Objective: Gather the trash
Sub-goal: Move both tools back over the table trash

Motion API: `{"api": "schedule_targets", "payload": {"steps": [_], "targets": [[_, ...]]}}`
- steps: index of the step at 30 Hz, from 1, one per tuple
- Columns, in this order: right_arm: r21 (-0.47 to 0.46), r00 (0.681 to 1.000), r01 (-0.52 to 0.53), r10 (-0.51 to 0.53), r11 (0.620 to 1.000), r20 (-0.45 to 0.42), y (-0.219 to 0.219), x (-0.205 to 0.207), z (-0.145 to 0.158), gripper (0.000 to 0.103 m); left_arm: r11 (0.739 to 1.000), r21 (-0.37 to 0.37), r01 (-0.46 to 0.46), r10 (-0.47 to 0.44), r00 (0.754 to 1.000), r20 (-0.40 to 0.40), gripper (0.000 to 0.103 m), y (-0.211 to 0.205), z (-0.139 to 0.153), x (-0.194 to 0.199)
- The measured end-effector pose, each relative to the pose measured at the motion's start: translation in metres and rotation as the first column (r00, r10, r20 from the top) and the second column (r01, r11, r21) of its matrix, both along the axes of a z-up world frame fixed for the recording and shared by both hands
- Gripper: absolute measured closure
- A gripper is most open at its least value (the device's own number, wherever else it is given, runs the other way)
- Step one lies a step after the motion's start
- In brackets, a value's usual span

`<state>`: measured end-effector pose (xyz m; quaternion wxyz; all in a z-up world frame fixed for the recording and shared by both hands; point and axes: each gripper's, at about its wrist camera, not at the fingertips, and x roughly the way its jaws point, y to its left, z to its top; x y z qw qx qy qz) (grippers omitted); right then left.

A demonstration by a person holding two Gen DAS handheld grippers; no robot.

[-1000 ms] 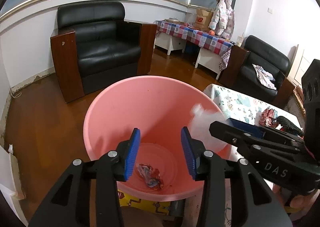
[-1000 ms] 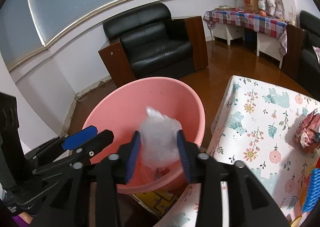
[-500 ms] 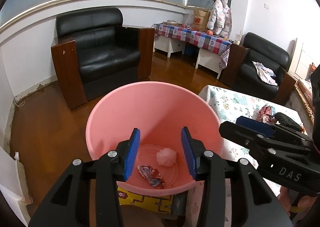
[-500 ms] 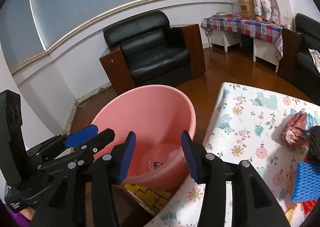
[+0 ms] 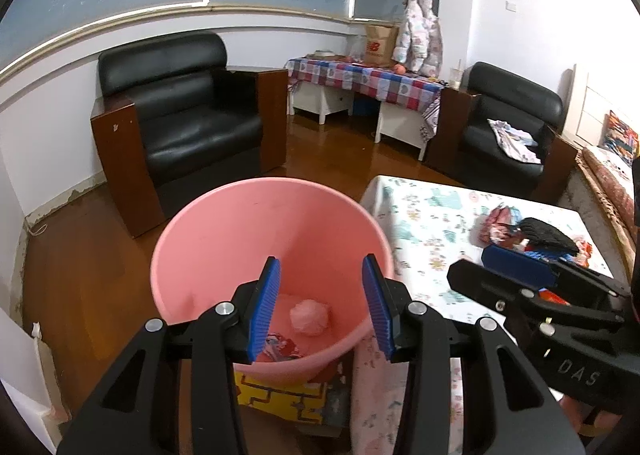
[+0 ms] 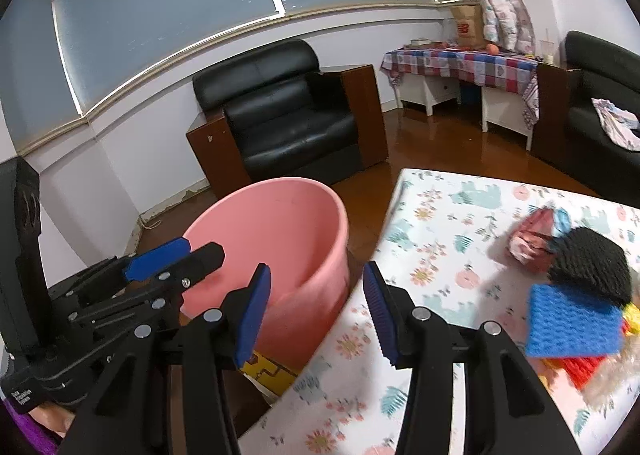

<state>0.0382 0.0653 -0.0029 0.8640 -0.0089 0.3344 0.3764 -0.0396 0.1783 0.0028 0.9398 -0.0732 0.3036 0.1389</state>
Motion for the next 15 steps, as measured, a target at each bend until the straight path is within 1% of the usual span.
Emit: {"api": "schedule_targets", "payload": {"steps": [5, 9, 15], "targets": [[-0.001, 0.999, 0.045, -0.045, 0.999, 0.013, -0.028, -0.011, 0.002, 0.055, 1.000, 0.003, 0.028, -0.028, 1.000, 0.009, 0.060, -0.019, 0.003, 0.001], [-0.002, 0.997, 0.069, -0.069, 0.998, 0.026, -0.049, -0.018, 0.004, 0.055, 0.998, 0.014, 0.069, -0.069, 0.997, 0.016, 0.060, -0.039, 0.005, 0.000], [-0.003, 0.990, 0.136, -0.136, 0.991, 0.046, -0.089, -0.026, 0.007, 0.056, 0.993, -0.012, 0.114, -0.114, 0.993, 0.016, 0.060, -0.062, 0.003, 0.003]]}}
